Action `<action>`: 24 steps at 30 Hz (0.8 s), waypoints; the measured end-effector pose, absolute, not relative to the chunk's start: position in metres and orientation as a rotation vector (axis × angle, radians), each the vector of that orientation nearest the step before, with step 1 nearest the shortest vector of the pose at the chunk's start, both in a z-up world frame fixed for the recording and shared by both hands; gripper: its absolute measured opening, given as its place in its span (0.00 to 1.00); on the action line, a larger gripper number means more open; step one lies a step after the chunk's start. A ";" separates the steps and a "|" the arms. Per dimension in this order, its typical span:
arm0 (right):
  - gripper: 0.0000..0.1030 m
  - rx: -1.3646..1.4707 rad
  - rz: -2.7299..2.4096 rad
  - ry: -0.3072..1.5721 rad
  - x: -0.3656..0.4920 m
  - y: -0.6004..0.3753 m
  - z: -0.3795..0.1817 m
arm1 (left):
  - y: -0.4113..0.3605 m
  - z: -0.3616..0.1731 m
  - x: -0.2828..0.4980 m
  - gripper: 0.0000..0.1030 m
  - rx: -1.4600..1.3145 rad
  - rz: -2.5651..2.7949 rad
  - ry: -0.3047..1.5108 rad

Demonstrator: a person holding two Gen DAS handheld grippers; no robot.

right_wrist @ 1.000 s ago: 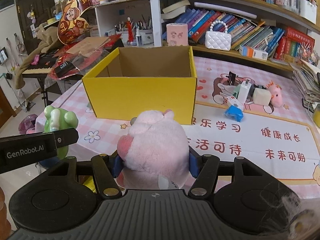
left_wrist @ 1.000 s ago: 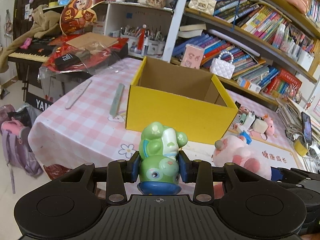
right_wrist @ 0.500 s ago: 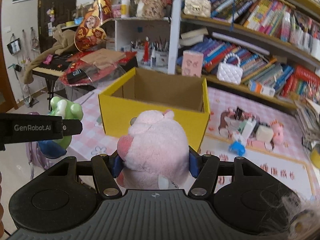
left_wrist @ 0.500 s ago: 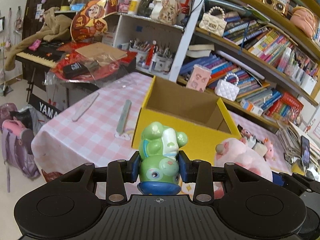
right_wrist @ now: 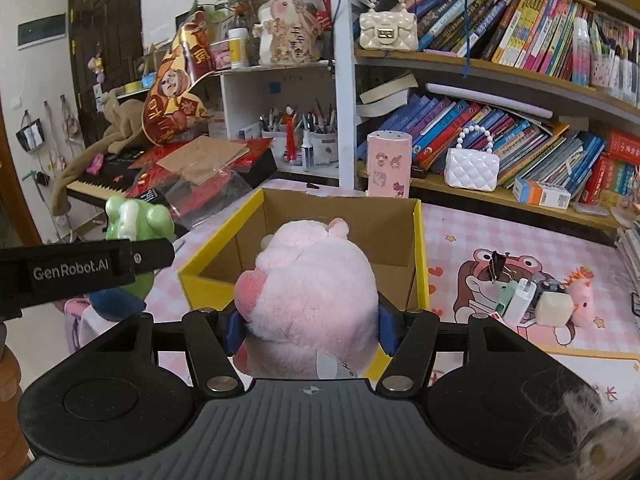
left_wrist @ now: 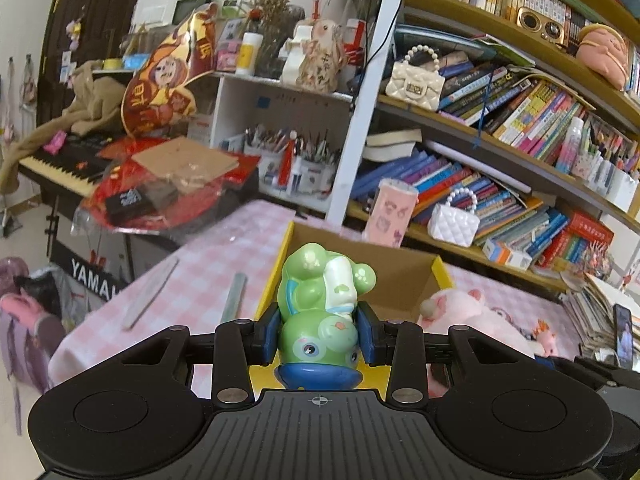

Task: Organize objects
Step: 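Carry the pig and frog toy over the yellow box with both grippers, then open both grippers to drop the pig and frog into the yellow box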

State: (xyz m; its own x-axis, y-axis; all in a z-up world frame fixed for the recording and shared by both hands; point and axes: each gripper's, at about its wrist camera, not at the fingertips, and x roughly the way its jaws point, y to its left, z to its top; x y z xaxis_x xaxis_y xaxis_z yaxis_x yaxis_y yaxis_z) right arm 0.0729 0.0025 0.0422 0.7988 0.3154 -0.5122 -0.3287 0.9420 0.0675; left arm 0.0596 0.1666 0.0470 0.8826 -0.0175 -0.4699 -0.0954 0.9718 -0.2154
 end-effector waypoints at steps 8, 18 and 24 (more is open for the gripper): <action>0.57 0.012 0.348 0.579 0.127 -0.003 0.037 | 0.154 0.046 0.104 0.36 -0.213 0.050 0.497; 0.57 -0.049 0.389 0.613 0.191 0.001 0.009 | 0.143 0.022 0.156 0.36 -0.161 0.073 0.589; 0.56 -0.110 0.416 0.670 0.217 0.010 -0.014 | 0.138 0.006 0.179 0.36 -0.085 0.092 0.653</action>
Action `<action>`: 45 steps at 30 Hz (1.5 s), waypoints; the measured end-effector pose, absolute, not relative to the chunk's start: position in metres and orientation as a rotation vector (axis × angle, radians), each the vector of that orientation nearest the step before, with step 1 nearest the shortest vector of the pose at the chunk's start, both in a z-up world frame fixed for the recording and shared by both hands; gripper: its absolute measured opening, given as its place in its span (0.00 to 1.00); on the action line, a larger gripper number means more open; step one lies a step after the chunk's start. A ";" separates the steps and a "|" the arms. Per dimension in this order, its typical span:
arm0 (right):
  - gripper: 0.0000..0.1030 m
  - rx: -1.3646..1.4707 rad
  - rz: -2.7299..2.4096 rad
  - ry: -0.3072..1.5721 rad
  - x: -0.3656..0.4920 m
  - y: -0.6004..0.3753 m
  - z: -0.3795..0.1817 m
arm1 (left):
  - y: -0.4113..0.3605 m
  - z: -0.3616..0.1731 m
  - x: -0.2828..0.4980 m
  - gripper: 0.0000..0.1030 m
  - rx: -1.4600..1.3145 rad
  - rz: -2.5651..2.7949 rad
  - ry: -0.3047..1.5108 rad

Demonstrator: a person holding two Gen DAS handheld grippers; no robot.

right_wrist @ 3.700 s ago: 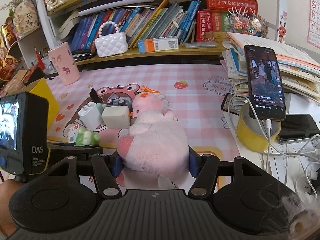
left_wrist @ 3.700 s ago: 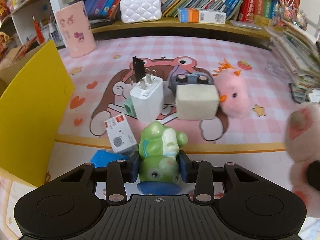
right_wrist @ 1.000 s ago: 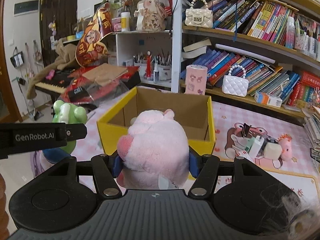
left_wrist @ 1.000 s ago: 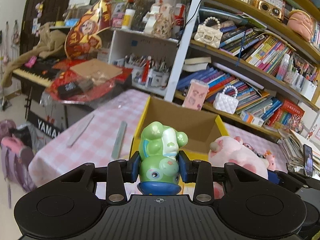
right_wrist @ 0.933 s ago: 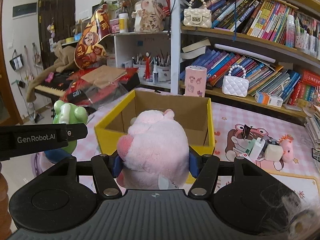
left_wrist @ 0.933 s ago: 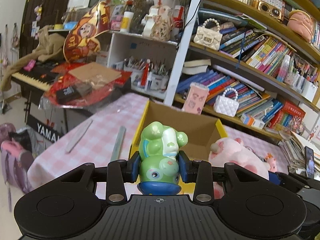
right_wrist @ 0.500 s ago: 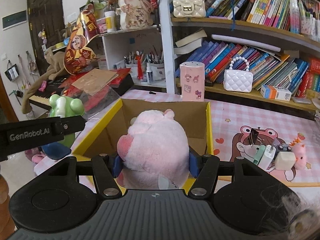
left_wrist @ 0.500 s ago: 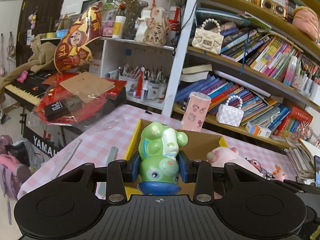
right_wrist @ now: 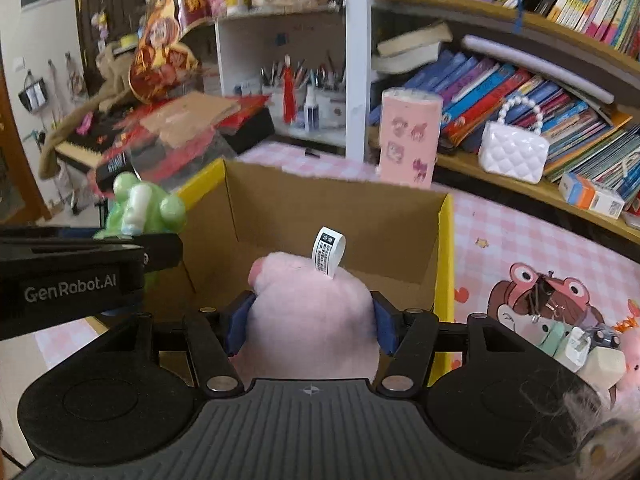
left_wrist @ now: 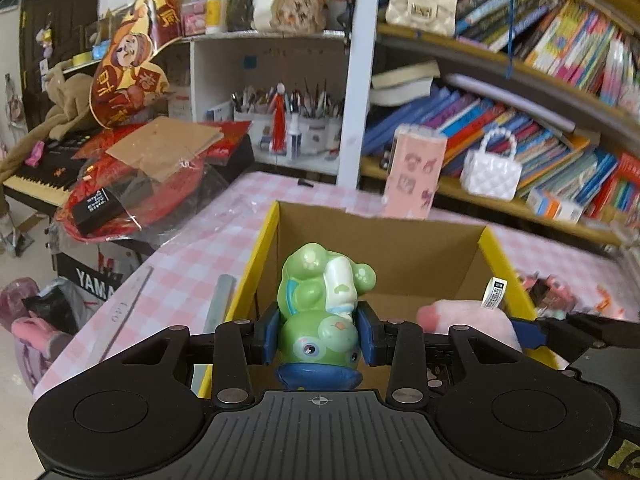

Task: Organize objects
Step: 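Open both grippers to drop the pig and frog into the yellow box, then withdraw both grippers from the box back toward the remaining toys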

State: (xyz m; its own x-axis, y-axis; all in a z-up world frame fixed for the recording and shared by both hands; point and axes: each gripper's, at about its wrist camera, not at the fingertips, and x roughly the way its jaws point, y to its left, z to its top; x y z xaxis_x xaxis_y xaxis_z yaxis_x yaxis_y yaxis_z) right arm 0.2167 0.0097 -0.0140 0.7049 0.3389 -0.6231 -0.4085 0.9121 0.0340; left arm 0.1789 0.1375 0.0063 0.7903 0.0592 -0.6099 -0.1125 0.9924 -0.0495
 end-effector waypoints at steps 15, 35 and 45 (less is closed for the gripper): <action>0.52 -0.265 0.545 0.646 0.251 0.015 -0.034 | 0.135 -0.018 0.206 0.38 -0.022 0.120 0.746; 0.72 -0.203 0.500 0.477 0.192 0.000 0.019 | 0.144 0.043 0.147 0.78 -0.112 0.112 0.490; 0.73 -0.147 0.400 0.526 0.133 -0.008 0.020 | 0.157 0.030 0.085 0.79 -0.132 0.143 0.536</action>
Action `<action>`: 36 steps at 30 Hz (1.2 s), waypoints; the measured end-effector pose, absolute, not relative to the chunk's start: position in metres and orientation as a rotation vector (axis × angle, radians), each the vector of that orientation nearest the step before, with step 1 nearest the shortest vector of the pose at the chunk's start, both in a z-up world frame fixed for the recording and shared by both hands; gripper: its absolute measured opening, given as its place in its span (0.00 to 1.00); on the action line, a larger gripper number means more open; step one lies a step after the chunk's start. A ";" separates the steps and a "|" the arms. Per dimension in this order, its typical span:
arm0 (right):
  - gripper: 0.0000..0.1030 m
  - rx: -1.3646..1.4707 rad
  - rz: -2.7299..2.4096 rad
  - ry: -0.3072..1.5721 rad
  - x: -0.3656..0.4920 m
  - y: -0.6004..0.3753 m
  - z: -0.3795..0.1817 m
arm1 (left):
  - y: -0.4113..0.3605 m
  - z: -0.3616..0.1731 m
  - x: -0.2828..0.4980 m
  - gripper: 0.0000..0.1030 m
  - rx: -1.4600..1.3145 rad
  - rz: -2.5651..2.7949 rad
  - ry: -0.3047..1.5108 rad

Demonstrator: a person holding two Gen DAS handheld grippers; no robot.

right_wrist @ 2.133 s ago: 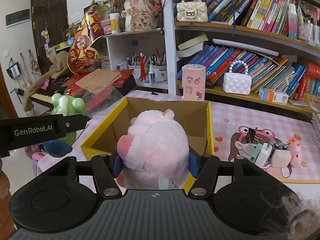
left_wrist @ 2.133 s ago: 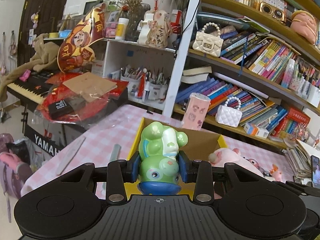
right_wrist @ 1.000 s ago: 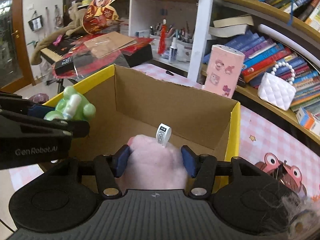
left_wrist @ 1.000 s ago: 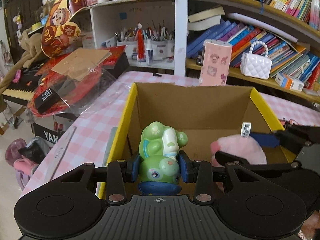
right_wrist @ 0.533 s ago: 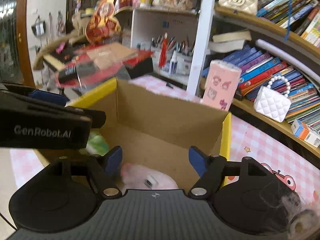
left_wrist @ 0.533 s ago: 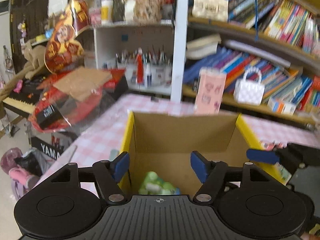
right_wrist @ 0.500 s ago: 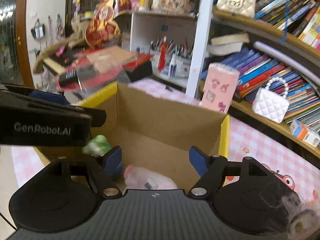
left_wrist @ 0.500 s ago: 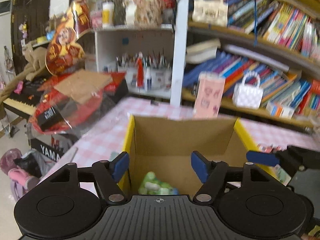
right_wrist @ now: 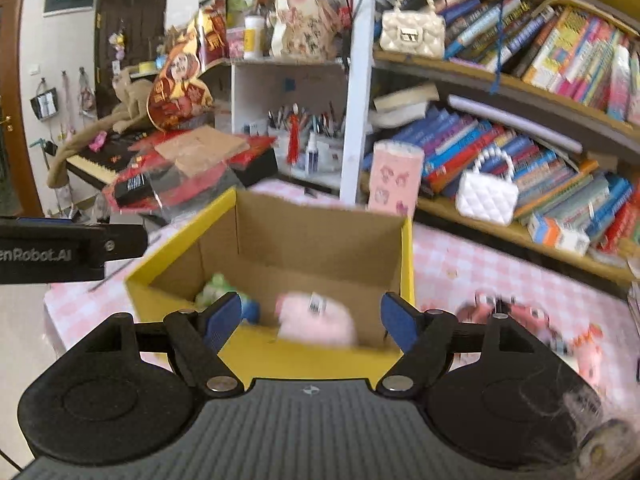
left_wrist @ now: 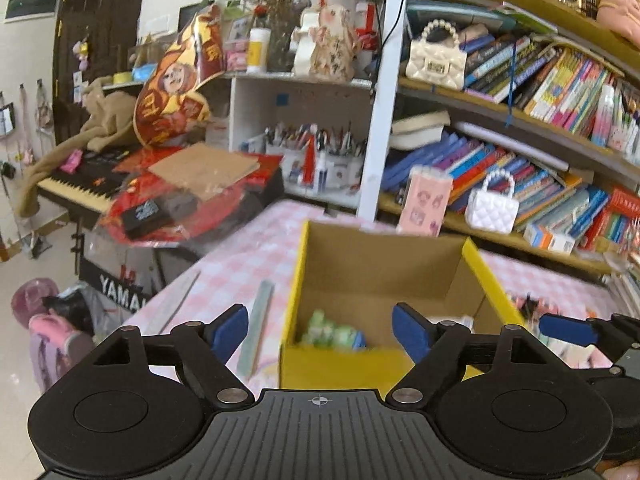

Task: Organize objects
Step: 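Withdraw both grippers from the box back toward the remaining toys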

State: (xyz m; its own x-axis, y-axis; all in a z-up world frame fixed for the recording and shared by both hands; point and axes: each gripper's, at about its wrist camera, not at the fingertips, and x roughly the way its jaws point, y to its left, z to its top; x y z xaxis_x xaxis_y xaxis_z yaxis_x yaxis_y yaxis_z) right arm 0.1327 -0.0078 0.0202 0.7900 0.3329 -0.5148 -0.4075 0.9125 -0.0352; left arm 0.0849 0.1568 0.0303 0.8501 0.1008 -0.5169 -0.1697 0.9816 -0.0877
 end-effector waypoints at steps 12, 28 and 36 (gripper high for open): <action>0.73 -0.133 0.300 0.635 0.056 -0.008 -0.011 | 0.159 0.000 0.021 0.87 -0.110 0.160 0.642; 0.77 -0.130 0.168 0.708 -0.006 -0.034 -0.026 | 0.137 -0.023 -0.013 0.92 -0.127 0.043 0.751; 0.78 -0.065 -0.001 0.756 -0.016 -0.075 -0.030 | 0.110 -0.031 -0.004 0.92 -0.124 -0.053 0.793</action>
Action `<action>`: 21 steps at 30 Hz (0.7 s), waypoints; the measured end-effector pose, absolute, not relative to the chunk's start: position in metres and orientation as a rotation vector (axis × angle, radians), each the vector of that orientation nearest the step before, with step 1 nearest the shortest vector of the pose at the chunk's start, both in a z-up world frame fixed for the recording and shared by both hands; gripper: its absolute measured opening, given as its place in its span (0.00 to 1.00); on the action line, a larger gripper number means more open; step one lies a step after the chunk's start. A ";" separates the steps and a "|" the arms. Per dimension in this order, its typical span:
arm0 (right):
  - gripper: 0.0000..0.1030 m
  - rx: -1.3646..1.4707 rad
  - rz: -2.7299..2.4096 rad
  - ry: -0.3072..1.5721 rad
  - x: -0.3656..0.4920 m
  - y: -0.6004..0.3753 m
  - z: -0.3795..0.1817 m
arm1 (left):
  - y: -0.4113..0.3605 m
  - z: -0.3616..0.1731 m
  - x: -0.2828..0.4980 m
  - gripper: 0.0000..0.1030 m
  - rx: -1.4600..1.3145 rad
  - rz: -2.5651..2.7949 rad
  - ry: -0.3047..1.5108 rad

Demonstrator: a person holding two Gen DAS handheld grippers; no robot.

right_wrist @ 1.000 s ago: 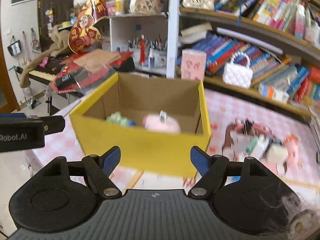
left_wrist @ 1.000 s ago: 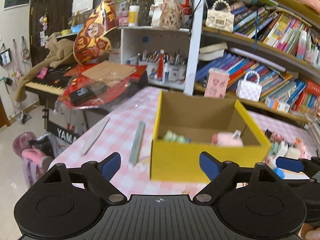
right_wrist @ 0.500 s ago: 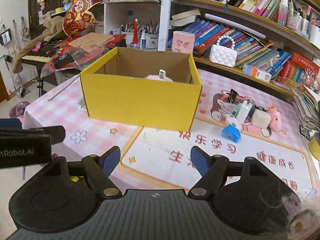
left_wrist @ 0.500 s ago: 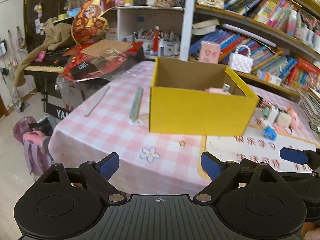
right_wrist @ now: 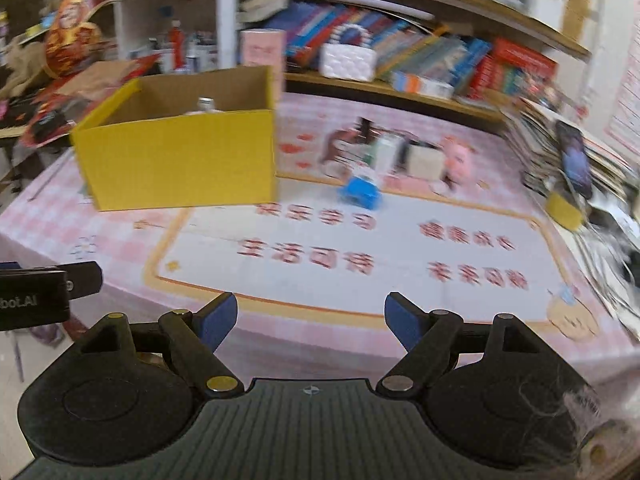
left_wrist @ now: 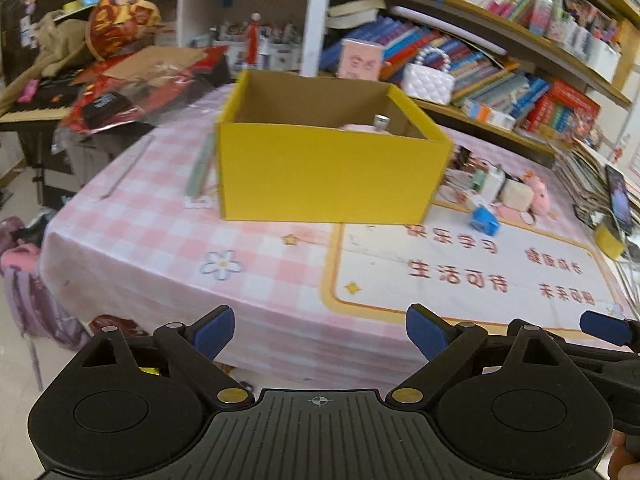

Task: Organize objects
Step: 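Withdraw both grippers from the box back toward the remaining toys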

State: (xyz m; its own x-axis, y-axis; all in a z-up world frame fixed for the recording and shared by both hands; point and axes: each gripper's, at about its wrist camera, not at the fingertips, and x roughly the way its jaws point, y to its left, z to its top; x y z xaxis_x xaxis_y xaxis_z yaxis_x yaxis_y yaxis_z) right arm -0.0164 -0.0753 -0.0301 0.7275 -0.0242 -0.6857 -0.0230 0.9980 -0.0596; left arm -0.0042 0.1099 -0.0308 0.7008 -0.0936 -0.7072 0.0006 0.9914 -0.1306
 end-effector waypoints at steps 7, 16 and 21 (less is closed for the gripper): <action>0.78 -0.045 -0.096 0.776 -0.021 -0.106 -0.033 | 0.072 -0.032 0.009 0.92 -0.073 -0.157 0.804; 0.80 -0.031 -0.184 0.790 -0.012 -0.153 -0.035 | 0.017 -0.030 0.029 0.92 0.008 -0.237 0.804; 0.80 -0.005 -0.219 0.803 0.004 -0.184 -0.036 | -0.010 -0.028 0.045 0.92 0.034 -0.244 0.804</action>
State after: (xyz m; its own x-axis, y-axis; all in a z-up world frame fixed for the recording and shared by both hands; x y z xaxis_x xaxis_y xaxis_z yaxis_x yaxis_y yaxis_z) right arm 0.0038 -0.1841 -0.0356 0.6734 -0.1966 -0.7126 0.1930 0.9773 -0.0873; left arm 0.0449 -0.0099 -0.0285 0.6673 -0.2029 -0.7167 0.2288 0.9715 -0.0621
